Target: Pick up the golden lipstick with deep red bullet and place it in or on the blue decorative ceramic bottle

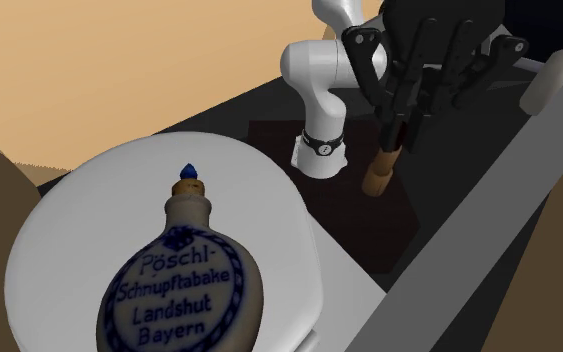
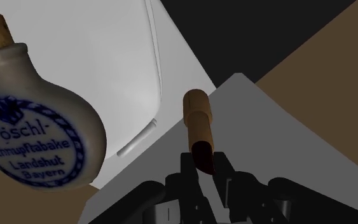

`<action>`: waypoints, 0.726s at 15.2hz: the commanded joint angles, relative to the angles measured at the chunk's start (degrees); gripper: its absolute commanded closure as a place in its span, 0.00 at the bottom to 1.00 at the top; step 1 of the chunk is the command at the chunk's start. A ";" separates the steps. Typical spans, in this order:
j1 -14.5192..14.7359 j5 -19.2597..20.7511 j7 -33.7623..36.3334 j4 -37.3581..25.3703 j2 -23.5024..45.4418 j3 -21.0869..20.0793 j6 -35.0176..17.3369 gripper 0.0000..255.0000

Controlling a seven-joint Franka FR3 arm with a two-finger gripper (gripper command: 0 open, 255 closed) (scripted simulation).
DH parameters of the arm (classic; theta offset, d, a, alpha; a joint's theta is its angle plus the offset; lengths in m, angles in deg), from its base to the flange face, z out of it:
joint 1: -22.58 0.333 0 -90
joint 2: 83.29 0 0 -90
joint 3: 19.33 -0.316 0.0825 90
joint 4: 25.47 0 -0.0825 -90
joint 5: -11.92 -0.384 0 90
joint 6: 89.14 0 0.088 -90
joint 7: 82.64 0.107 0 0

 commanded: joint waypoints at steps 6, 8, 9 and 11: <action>0.04 -0.12 -0.16 -6.67 1.35 -0.11 5.34 1.00; 0.05 -0.14 -0.23 -8.67 1.83 -0.13 6.86 1.00; 0.05 -0.15 -0.26 -9.69 2.09 -0.13 7.62 1.00; 0.05 -0.18 -0.33 -11.77 2.64 -0.15 9.15 1.00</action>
